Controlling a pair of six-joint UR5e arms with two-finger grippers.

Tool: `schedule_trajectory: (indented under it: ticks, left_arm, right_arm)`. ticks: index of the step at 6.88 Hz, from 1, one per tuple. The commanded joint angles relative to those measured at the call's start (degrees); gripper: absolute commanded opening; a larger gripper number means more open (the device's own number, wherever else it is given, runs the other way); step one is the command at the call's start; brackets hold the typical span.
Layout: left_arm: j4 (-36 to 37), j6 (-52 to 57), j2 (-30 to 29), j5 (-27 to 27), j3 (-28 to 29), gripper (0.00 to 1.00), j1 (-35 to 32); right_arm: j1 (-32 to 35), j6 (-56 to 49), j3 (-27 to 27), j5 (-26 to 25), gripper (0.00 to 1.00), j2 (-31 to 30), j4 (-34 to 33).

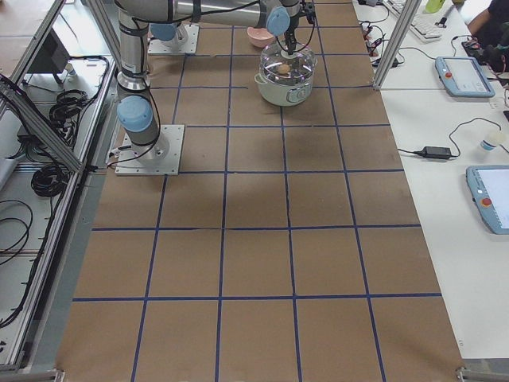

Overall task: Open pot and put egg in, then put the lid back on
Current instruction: 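Carry the glass lid over the pot with the right gripper and lower it on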

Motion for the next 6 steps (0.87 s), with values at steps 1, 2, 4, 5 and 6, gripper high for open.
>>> schedule_trajectory:
  ticks: [1, 2, 4, 5, 6]
  left_arm:
    - [-0.03, 0.02, 0.17, -0.31, -0.32, 1.0, 0.17]
    - [0.06, 0.02, 0.17, -0.31, -0.32, 1.0, 0.17]
    - [-0.03, -0.07, 0.17, -0.3, -0.32, 1.0, -0.01]
    - [-0.03, -0.07, 0.17, -0.22, -0.41, 1.0, 0.08]
    - [-0.03, -0.07, 0.17, -0.3, -0.41, 1.0, 0.08]
  right_arm:
    - [-0.03, -1.16, 0.76, -0.34, 0.27, 0.0, -0.04]
    - [-0.03, -1.07, 1.46, -0.34, 0.27, -0.35, -0.04]
    - [-0.12, -1.24, 2.0, -0.25, 0.27, -0.53, -0.56]
    - [-0.12, -1.5, 2.08, 0.01, 0.27, -0.53, -0.83]
    - [-0.55, -2.55, 2.0, 0.01, 0.27, -0.53, -1.09]
